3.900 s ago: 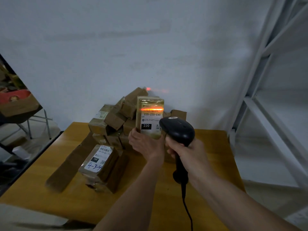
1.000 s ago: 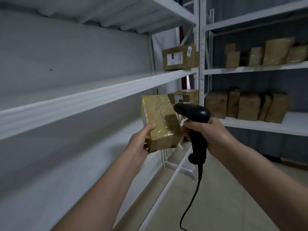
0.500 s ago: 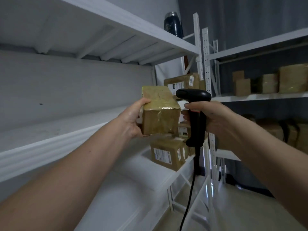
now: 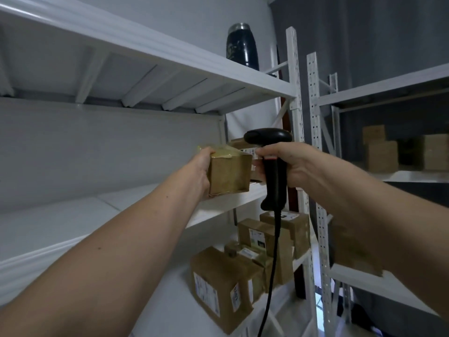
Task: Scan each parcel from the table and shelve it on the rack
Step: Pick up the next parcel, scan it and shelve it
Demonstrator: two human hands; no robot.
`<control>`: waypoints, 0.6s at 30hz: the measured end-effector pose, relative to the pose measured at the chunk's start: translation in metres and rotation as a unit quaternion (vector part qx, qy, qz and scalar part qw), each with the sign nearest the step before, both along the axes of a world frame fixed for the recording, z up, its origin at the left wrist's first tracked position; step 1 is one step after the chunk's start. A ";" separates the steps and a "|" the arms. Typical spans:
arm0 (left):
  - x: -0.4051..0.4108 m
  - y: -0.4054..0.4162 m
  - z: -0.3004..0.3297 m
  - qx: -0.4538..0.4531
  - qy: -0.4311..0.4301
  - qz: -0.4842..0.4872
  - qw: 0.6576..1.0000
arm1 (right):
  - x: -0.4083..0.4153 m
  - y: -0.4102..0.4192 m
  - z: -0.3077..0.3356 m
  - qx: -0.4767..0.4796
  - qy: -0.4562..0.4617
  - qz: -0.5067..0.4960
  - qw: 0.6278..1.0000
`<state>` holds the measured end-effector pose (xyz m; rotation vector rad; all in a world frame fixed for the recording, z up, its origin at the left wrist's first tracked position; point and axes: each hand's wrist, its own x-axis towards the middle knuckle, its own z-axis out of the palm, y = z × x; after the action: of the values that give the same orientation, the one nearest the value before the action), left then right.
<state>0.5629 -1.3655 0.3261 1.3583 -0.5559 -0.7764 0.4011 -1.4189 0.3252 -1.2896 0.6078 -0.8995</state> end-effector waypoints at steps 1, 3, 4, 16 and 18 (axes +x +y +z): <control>0.001 -0.016 0.001 -0.005 0.001 0.000 1.000 | 0.000 -0.011 0.001 -0.004 0.001 0.005 1.000; 0.002 -0.044 0.001 -0.020 -0.011 0.006 1.000 | 0.002 -0.031 0.002 -0.009 0.003 0.012 1.000; 0.003 -0.056 0.000 -0.024 -0.020 0.012 0.999 | 0.002 -0.041 0.002 -0.011 0.005 0.014 1.000; 0.006 -0.124 -0.034 0.054 -0.336 0.118 0.933 | 0.006 -0.103 -0.030 -0.017 0.013 0.047 0.999; 0.010 -0.129 -0.034 0.064 -0.350 0.136 0.925 | 0.007 -0.106 -0.032 -0.016 0.008 0.051 0.999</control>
<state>0.5724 -1.4944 0.2920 1.7911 -0.8545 -0.0760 0.4080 -1.5250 0.2936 -1.3461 0.5358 -0.8190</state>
